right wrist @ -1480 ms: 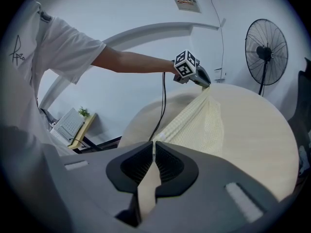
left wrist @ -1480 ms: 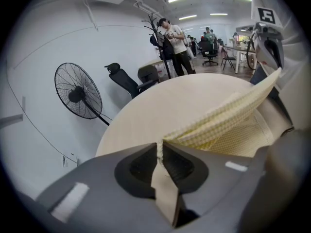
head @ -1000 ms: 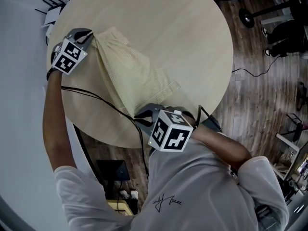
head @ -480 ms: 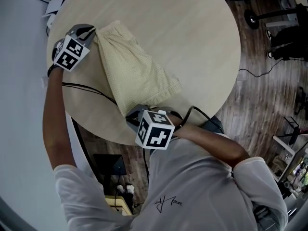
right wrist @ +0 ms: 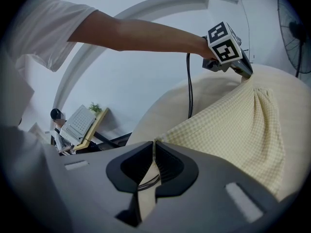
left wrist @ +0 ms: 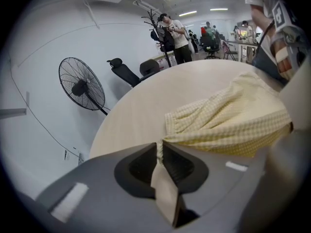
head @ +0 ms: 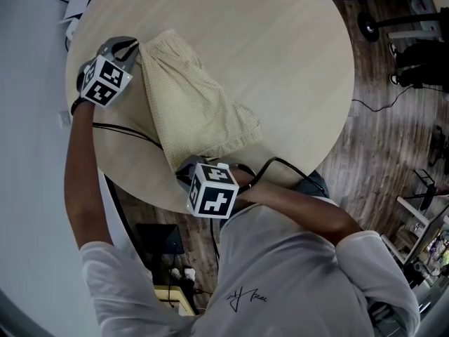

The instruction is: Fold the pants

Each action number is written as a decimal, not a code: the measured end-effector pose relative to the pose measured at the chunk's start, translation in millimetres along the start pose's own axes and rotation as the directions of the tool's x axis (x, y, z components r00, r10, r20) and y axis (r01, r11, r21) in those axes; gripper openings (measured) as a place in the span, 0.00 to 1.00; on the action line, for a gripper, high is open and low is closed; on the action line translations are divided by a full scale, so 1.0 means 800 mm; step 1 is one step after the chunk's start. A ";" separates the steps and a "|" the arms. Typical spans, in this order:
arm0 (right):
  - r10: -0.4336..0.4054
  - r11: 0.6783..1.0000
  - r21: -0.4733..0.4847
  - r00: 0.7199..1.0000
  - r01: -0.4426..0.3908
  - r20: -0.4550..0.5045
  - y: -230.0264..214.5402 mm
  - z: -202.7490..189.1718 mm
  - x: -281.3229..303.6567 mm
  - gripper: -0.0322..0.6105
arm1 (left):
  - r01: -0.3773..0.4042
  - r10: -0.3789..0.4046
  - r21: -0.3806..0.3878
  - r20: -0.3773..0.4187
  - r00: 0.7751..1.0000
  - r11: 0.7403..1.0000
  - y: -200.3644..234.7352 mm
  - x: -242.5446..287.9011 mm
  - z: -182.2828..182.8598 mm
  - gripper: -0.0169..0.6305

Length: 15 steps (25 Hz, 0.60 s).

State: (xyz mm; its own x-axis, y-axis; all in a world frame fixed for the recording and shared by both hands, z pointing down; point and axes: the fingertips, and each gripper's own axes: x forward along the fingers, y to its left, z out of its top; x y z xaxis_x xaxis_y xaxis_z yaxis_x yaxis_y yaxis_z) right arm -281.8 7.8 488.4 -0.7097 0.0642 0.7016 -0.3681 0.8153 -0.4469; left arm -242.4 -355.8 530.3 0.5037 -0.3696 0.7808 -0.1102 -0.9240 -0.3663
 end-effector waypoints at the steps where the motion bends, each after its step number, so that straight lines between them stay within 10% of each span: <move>1: 0.000 1.000 0.002 1.000 0.000 -0.001 -0.001 0.001 0.001 0.07 | -0.005 0.005 -0.005 0.007 1.000 1.000 0.001 0.001 0.000 0.16; 15: -0.074 0.993 -0.092 0.997 0.074 -0.001 -0.006 0.009 -0.002 0.07 | -0.111 0.118 -0.046 0.206 0.971 0.993 0.024 -0.016 0.046 0.16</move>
State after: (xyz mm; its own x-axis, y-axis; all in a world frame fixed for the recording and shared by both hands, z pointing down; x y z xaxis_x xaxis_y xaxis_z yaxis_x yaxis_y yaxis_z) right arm -283.2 -0.3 485.1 -0.6796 0.0045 0.7336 -0.3628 0.8671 -0.3414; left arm -219.5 -364.7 494.5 0.6529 -0.4475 0.6111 -0.2045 -0.8810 -0.4267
